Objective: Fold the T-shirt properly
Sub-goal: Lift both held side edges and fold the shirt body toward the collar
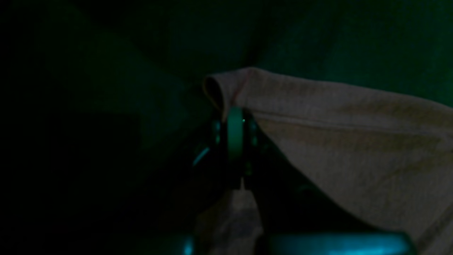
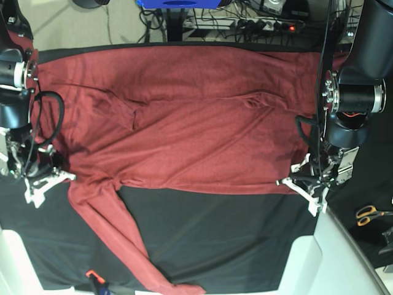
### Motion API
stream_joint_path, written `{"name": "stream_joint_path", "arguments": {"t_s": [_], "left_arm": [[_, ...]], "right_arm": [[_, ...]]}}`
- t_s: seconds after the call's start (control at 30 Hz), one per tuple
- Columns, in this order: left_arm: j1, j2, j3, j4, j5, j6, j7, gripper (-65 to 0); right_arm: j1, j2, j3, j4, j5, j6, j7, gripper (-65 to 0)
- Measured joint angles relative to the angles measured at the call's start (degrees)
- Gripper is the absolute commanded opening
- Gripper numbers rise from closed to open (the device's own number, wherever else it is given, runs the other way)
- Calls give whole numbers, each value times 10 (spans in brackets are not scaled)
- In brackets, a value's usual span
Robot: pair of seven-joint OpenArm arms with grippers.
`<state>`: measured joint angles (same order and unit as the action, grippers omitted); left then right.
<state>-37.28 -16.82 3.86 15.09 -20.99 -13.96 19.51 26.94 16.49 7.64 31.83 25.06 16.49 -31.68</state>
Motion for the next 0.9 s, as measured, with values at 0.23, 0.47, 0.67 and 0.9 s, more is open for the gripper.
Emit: {"name": "stream_joint_path", "arguments": {"t_s": [0.23, 0.47, 0.67, 0.9], "left_arm": [[23, 0, 0, 62, 3, 2, 28, -650], [27, 1, -74, 125, 4, 2, 88, -650], [64, -1, -84, 190, 11, 2, 117, -650], [92, -2, -88, 237, 9, 2, 140, -650]], "right_arm": [[0, -2, 0, 0, 0, 0, 17, -648], [-1, -2, 0, 7, 0, 0, 30, -650], [-22, -1, 0, 80, 2, 4, 32, -650], [-25, -2, 0, 80, 2, 4, 32, -650]]}}
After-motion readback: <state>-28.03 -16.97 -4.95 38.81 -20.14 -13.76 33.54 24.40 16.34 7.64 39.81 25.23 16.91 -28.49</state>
